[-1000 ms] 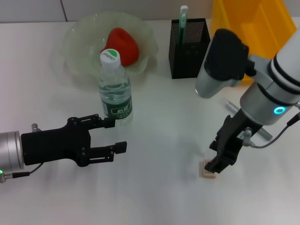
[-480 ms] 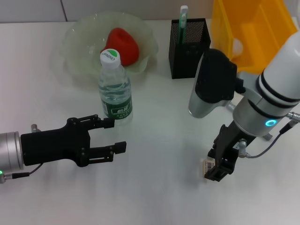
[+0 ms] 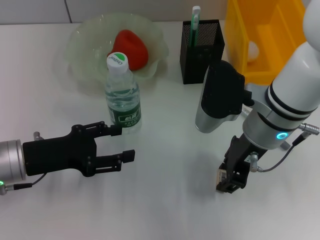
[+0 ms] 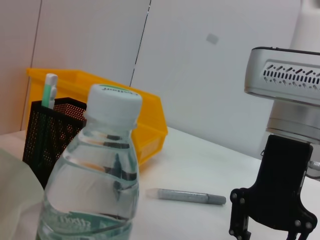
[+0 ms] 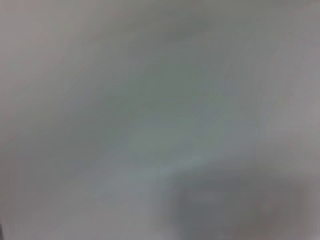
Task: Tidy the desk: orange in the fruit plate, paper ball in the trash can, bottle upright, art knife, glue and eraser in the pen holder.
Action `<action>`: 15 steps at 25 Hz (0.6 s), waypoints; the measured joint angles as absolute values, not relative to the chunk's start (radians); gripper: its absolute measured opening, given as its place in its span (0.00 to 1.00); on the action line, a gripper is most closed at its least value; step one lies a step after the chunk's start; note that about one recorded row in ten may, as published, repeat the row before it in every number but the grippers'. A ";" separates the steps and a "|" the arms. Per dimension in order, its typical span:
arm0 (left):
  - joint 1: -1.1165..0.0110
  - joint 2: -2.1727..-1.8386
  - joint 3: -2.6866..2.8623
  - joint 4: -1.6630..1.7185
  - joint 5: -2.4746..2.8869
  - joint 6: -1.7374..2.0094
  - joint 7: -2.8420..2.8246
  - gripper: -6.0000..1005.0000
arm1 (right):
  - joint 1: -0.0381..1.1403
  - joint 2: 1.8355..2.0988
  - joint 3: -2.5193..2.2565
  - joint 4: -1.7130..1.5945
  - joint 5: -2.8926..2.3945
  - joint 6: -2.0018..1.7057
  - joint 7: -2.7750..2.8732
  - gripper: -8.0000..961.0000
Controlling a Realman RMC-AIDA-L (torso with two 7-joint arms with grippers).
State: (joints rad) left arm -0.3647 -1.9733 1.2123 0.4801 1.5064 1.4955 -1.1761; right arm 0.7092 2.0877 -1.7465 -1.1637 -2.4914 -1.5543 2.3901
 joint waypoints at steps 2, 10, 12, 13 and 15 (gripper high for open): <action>-0.365 -1.973 1.212 0.480 1.506 1.496 -1.176 0.78 | 0.706 2.088 -1.745 -1.173 -2.491 -1.560 2.391 0.44; -0.365 -1.975 1.210 0.480 1.506 1.491 -1.175 0.78 | 0.680 2.083 -1.587 -1.361 -2.516 -1.663 2.414 0.44; -0.364 -1.976 1.210 0.480 1.506 1.491 -1.177 0.78 | 0.685 2.083 -1.502 -1.394 -2.521 -1.684 2.419 0.44; -0.363 -1.976 1.210 0.480 1.506 1.491 -1.177 0.78 | 0.697 2.081 -1.420 -1.415 -2.524 -1.693 2.423 0.44; -0.362 -1.976 1.210 0.480 1.506 1.492 -1.178 0.78 | 0.707 2.081 -1.351 -1.436 -2.543 -1.683 2.436 0.44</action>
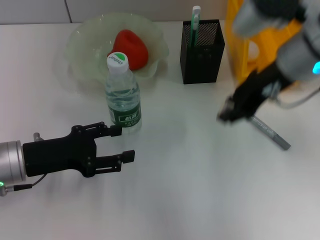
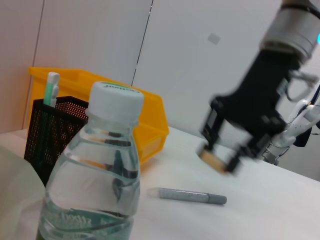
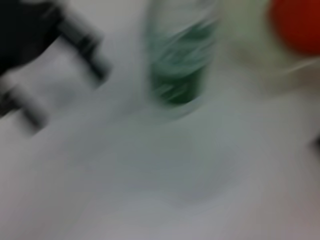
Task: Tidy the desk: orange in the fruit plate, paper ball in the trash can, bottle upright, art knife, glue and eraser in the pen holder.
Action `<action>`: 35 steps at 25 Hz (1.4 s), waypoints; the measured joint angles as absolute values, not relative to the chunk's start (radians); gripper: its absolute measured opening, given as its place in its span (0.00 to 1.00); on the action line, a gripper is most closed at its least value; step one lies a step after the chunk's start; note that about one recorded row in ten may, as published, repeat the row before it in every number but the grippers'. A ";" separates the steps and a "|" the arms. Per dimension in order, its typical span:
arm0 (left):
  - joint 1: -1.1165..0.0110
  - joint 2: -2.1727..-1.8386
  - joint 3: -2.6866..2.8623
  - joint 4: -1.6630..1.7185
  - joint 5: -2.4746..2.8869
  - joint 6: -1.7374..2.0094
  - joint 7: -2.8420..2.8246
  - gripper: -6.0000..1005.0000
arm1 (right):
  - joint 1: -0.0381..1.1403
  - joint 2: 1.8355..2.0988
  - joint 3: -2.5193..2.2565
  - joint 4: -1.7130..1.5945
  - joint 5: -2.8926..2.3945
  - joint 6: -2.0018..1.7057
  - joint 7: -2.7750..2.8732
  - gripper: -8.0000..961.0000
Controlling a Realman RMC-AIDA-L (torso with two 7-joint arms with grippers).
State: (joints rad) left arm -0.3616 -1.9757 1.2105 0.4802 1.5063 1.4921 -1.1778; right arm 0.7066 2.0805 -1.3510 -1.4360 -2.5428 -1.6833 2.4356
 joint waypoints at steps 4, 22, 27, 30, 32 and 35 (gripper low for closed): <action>-0.359 -1.976 1.210 0.480 1.506 1.497 -1.178 0.78 | 0.727 2.080 -1.253 -1.446 -2.596 -1.576 2.489 0.44; -0.364 -1.983 1.220 0.480 1.506 1.498 -1.177 0.78 | 0.940 2.079 -1.127 -0.895 -2.602 -1.015 2.525 0.44; -0.362 -1.985 1.219 0.480 1.506 1.497 -1.176 0.78 | 0.934 2.079 -1.130 -0.902 -2.601 -1.016 2.524 0.59; -0.362 -1.985 1.219 0.480 1.506 1.498 -1.176 0.78 | 0.918 2.081 -1.131 -0.929 -2.600 -1.032 2.523 0.62; -0.362 -1.984 1.219 0.480 1.506 1.498 -1.177 0.78 | 0.889 2.083 -1.142 -0.997 -2.592 -1.073 2.522 0.62; -0.362 -1.985 1.219 0.480 1.506 1.498 -1.177 0.78 | 0.807 2.081 -1.167 -1.188 -2.534 -1.210 2.520 0.62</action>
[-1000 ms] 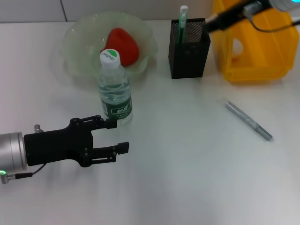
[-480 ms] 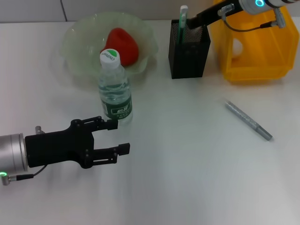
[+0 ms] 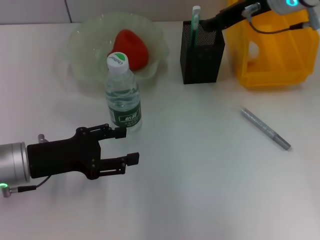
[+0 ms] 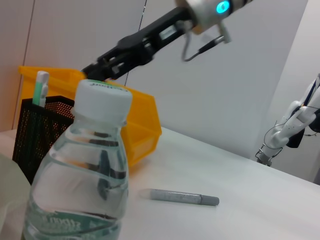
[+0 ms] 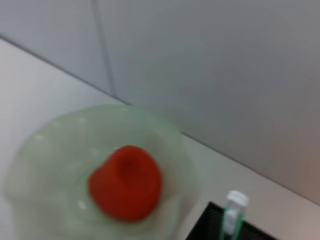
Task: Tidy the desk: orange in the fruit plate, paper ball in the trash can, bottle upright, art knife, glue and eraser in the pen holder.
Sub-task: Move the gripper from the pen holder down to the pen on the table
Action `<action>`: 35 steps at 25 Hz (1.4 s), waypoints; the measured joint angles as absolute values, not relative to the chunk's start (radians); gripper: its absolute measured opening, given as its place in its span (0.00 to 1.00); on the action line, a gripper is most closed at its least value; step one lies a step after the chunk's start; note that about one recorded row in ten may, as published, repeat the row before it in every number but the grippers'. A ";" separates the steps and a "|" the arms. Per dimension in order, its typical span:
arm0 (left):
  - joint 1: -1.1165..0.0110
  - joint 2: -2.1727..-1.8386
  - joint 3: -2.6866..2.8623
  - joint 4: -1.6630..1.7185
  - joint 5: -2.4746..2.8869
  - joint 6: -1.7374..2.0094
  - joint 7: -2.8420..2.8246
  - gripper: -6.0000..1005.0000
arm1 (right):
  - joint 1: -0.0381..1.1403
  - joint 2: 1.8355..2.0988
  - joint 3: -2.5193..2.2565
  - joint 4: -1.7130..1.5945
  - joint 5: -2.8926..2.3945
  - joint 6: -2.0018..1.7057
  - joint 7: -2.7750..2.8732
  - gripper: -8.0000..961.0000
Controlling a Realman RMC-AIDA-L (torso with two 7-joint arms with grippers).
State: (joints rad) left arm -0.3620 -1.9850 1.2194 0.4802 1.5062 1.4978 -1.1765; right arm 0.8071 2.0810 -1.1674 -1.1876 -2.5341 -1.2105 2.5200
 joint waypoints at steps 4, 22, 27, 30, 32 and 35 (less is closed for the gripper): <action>-0.366 -1.984 1.219 0.481 1.506 1.501 -1.179 0.78 | 0.760 2.079 -1.162 -1.335 -2.518 -1.371 2.520 0.62; -0.373 -1.983 1.221 0.486 1.506 1.504 -1.192 0.78 | 0.624 2.079 -1.251 -1.283 -2.664 -1.537 2.526 0.61; -0.377 -1.983 1.221 0.485 1.506 1.505 -1.195 0.78 | 0.644 2.079 -1.252 -1.200 -2.715 -1.463 2.527 0.61; -0.377 -1.983 1.222 0.483 1.506 1.506 -1.195 0.78 | 0.668 2.079 -1.254 -1.131 -2.722 -1.432 2.526 0.61; -0.377 -1.983 1.226 0.483 1.506 1.508 -1.196 0.78 | 0.680 2.080 -1.258 -1.096 -2.722 -1.412 2.525 0.59; -0.378 -1.982 1.238 0.482 1.506 1.511 -1.203 0.78 | 0.693 2.082 -1.270 -1.050 -2.722 -1.371 2.524 0.55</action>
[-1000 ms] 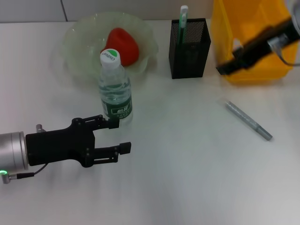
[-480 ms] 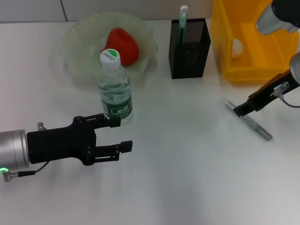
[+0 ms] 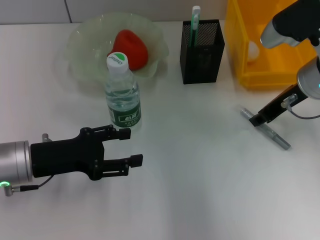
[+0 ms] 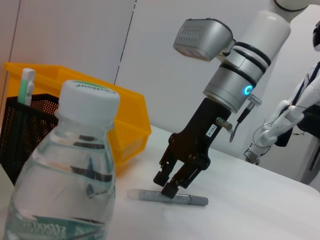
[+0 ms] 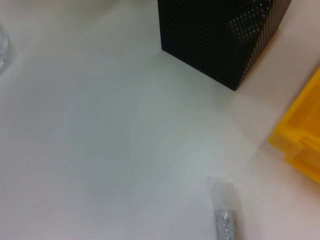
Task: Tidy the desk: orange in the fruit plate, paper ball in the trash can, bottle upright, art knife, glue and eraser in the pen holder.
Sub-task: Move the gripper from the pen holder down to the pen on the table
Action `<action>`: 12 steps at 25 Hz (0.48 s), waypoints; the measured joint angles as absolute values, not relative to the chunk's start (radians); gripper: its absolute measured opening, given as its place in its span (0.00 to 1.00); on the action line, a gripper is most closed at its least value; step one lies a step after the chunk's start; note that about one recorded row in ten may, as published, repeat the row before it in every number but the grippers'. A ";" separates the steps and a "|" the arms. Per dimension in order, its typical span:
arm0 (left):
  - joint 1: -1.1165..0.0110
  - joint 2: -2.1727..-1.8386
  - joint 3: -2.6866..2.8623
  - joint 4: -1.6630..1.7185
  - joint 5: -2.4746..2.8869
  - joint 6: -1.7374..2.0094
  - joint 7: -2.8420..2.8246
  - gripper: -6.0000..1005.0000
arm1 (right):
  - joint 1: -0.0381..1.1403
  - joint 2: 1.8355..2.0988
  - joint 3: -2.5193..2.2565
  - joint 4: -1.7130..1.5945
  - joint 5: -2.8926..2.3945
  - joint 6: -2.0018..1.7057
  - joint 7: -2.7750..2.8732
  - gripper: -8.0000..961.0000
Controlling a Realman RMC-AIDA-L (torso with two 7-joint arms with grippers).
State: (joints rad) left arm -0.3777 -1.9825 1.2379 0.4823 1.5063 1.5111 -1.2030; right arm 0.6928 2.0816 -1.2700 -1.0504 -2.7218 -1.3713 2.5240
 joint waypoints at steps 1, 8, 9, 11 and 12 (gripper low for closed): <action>-0.378 -1.982 1.238 0.482 1.506 1.511 -1.203 0.78 | 0.693 2.082 -1.270 -1.050 -2.722 -1.371 2.524 0.53; -0.379 -1.982 1.239 0.481 1.506 1.507 -1.204 0.78 | 0.715 2.082 -1.288 -0.977 -2.718 -1.324 2.520 0.45; -0.379 -1.982 1.239 0.481 1.506 1.506 -1.204 0.78 | 0.715 2.082 -1.288 -0.977 -2.718 -1.324 2.520 0.43; -0.378 -1.982 1.239 0.481 1.506 1.506 -1.204 0.78 | 0.718 2.082 -1.288 -0.971 -2.718 -1.322 2.516 0.41; -0.378 -1.982 1.239 0.481 1.506 1.506 -1.204 0.78 | 0.718 2.082 -1.288 -0.971 -2.718 -1.322 2.516 0.41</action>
State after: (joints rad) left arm -0.3782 -1.9820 1.2394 0.4814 1.5063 1.5058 -1.2042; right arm 0.7179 2.0821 -1.2880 -0.9707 -2.7175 -1.3225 2.5162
